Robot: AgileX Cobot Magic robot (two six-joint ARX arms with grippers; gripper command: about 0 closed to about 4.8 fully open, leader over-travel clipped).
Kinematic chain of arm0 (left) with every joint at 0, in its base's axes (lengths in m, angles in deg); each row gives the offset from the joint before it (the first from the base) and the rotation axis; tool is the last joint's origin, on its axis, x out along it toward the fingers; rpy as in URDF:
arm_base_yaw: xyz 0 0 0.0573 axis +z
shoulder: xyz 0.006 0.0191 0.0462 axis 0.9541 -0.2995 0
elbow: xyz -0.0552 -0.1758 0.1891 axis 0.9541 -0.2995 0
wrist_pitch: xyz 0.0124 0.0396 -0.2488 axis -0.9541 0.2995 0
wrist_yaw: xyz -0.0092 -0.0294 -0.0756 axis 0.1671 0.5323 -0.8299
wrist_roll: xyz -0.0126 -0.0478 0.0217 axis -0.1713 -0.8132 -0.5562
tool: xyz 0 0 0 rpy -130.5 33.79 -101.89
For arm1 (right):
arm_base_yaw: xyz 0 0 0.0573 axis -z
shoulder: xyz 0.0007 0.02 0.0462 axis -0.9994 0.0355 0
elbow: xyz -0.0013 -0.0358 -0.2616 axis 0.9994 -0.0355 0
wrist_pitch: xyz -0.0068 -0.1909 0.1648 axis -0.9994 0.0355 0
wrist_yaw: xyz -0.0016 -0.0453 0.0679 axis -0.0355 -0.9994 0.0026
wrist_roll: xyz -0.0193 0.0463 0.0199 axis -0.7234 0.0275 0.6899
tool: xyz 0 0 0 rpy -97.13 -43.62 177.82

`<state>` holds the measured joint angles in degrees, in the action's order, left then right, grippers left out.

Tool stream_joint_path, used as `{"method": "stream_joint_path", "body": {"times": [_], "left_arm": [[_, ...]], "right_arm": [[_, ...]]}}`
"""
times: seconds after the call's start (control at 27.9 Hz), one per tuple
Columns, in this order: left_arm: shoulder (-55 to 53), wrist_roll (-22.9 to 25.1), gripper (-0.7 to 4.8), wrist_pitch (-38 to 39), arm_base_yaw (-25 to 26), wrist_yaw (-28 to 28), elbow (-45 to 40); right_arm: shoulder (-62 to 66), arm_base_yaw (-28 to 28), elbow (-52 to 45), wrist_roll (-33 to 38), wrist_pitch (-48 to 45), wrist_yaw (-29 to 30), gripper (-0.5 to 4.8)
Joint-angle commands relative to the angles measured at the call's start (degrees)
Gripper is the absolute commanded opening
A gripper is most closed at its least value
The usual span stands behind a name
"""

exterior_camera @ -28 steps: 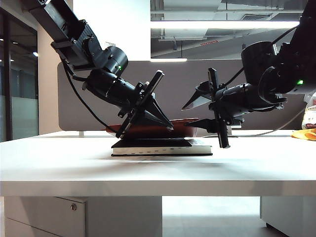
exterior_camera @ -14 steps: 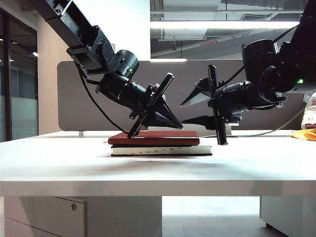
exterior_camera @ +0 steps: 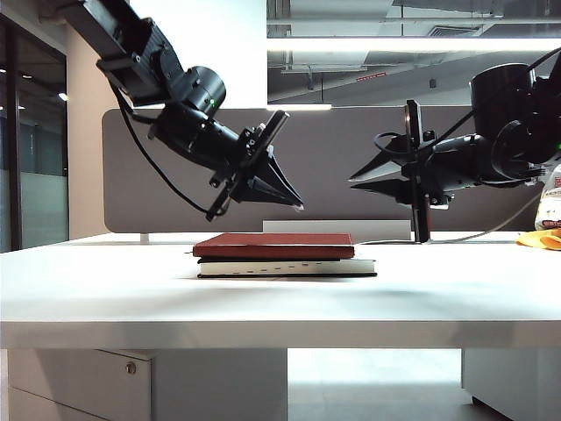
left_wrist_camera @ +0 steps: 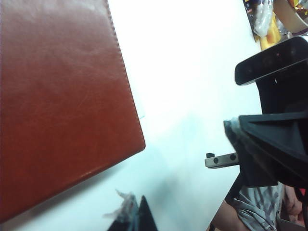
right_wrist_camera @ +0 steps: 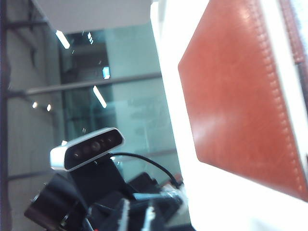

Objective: Pick up the red book and place it on top of the black book.

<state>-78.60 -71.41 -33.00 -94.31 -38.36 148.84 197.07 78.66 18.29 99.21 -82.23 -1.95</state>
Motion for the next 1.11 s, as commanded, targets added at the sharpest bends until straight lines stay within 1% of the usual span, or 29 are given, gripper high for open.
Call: {"method": "stream_joint_path", "body": {"times": [0.04, 0.11, 0.18, 0.25, 0.36, 0.68, 0.82, 1.0, 1.11], "left_arm": [[0.96, 2.58, -0.05, 1.9, 0.0, 0.85, 0.22], [1.44, 4.57, -0.05, 3.91, -0.11, 2.49, 0.22], [1.95, 6.71, -0.05, 6.1, -0.13, 4.46, 0.17], [2.82, 8.57, -0.05, 7.8, -0.11, 5.95, 0.11], [5.09, 11.63, -0.05, 9.92, -0.11, 10.08, 0.07], [10.21, 12.63, -0.05, 12.26, 1.29, 11.28, -0.26], [11.54, 13.9, -0.05, 13.55, 1.29, 13.46, -0.42], [13.84, 14.1, -0.05, 13.86, 1.4, 15.23, -0.42], [15.54, 14.1, -0.05, 13.7, 1.64, 15.34, -0.42]], "right_arm": [[-1.03, 0.42, 0.04, -0.35, -1.25, 1.22, 0.37], [-1.03, 0.48, 0.0, -0.59, -1.2, 2.54, 0.21], [-1.03, 0.48, -0.04, -0.61, -1.27, 3.32, 0.2], [-1.05, 0.79, -0.09, -0.61, -1.75, 3.8, -0.02], [-1.64, 1.27, -0.15, -0.61, -1.7, 5.07, -0.02], [-5.97, 3.85, -0.33, -0.57, -1.2, 6.36, -0.02], [-6.71, 3.98, -0.37, -0.37, -1.2, 7.34, -0.02], [-7.96, 3.98, -0.42, -0.13, -1.16, 7.82, -0.02], [-9.09, 4.02, -0.42, 0.26, -1.14, 7.8, -0.02]]}}
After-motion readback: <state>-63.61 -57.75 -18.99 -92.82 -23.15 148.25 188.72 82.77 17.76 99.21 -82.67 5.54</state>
